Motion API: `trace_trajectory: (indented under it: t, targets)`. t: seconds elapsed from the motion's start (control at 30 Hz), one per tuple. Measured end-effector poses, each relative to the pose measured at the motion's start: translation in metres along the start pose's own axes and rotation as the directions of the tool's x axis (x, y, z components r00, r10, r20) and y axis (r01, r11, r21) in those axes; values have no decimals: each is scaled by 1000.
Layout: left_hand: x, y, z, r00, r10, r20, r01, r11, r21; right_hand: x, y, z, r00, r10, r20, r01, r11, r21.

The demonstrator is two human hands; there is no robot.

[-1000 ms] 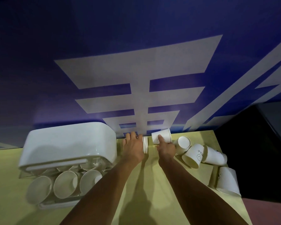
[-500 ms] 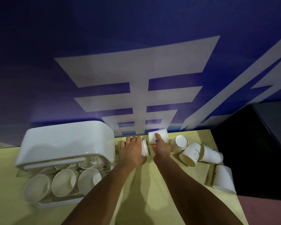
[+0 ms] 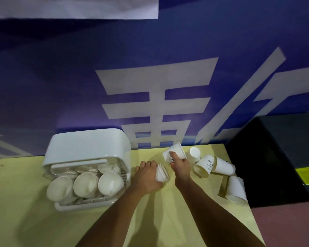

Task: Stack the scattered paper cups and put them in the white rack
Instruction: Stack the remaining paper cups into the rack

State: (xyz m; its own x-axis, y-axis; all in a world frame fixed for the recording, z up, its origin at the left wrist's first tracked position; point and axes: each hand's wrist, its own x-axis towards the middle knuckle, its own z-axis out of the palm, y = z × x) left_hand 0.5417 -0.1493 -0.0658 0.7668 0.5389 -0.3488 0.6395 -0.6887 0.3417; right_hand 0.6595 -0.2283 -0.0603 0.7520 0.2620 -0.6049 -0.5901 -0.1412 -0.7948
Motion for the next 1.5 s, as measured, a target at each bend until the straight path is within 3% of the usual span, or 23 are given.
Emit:
trace_trajectory:
  t: [0.27,0.6,0.8,0.9,1.0,1.23,1.37,1.5]
  targets:
    - [-70,-12,-5,986,-22,-168,-14,977,-212,-47,-3,-19,971,-184,152,192,981,-37]
    - [-139,-34,-36,922,-172,-347,-25,868,-496,-97,6,-5,962,-194,192,224,963,-148]
    - [-161,-49,-56,810,-323,-490,-61,783,-618,-115,22,3,960,-191,202,231,953,-198]
    - [-167,-64,-61,731,-438,-523,-52,728,-683,-123,27,7,955,-196,221,247,942,-229]
    - [-170,-74,-64,696,-476,-538,-55,711,-701,-128,28,11,946,-206,250,273,922,-275]
    - [-165,-88,-58,731,-482,-482,25,726,-688,-140,31,18,887,-300,351,417,847,-329]
    - [-159,-91,-53,795,-393,-461,57,806,-590,-147,26,25,866,-317,387,458,814,-359]
    - [-156,-96,-51,813,-388,-435,152,862,-484,-150,23,30,840,-352,412,504,789,-352]
